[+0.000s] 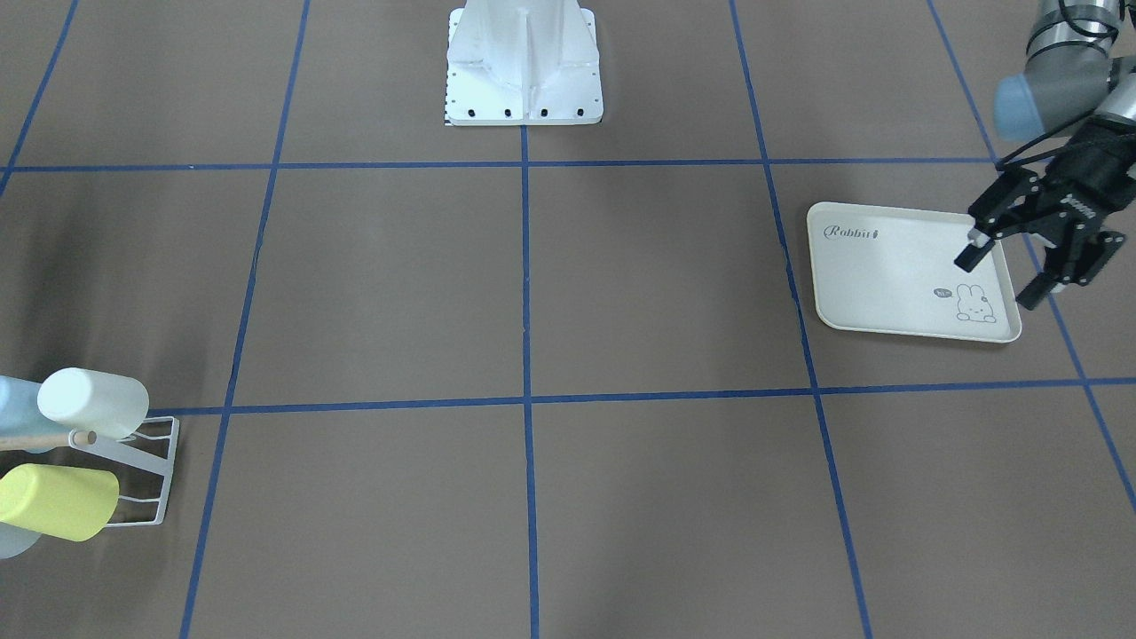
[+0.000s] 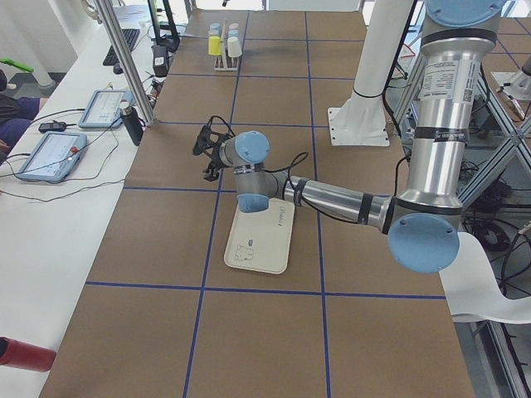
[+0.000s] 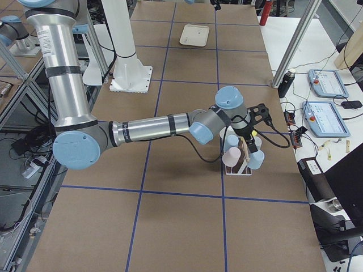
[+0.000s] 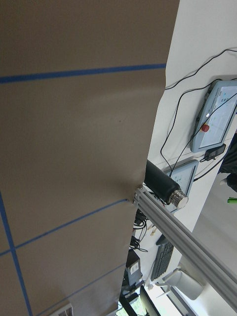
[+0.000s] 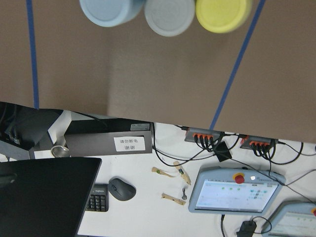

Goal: Transfer IKEA cup to right arm and place on rack

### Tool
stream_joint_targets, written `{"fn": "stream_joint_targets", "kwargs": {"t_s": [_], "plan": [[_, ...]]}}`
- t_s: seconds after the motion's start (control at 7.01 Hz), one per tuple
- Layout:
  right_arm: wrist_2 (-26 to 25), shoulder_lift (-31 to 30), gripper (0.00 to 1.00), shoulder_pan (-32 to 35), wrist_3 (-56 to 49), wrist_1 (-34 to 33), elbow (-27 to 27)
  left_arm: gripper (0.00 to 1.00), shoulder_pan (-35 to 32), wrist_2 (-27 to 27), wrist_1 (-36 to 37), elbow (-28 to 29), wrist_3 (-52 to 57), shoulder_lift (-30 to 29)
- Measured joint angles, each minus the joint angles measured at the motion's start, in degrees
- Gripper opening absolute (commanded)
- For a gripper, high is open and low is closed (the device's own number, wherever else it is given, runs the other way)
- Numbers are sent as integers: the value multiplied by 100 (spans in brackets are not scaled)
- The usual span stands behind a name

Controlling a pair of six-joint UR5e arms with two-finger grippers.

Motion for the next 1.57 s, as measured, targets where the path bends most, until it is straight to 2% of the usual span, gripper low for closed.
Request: {"fn": "stream_joint_targets", "kwargs": {"t_s": [0.29,0.43,0.71,1.0,1.43,1.57], "plan": [[346,-298,100,314,-1399,-1288,158,100,-659,-255,824,20,2278,436],[466,-344,100,401,-1920,-2169,382,100,-868,-280,1310,25,3170,528],[522,-568,100,481,-2662,-3823,1045,100,-1054,-325,1926,140,4048,632],[426,-808,100,478,-2799,-4258,1188,100,-1215,-406,1965,186,4207,860],[416,-1011,100,478,-2804,-3983,934,100,-1338,-405,1955,331,4201,888],[417,-1035,100,479,-2803,-3960,913,100,-1344,-399,2182,343,4216,900]]}}
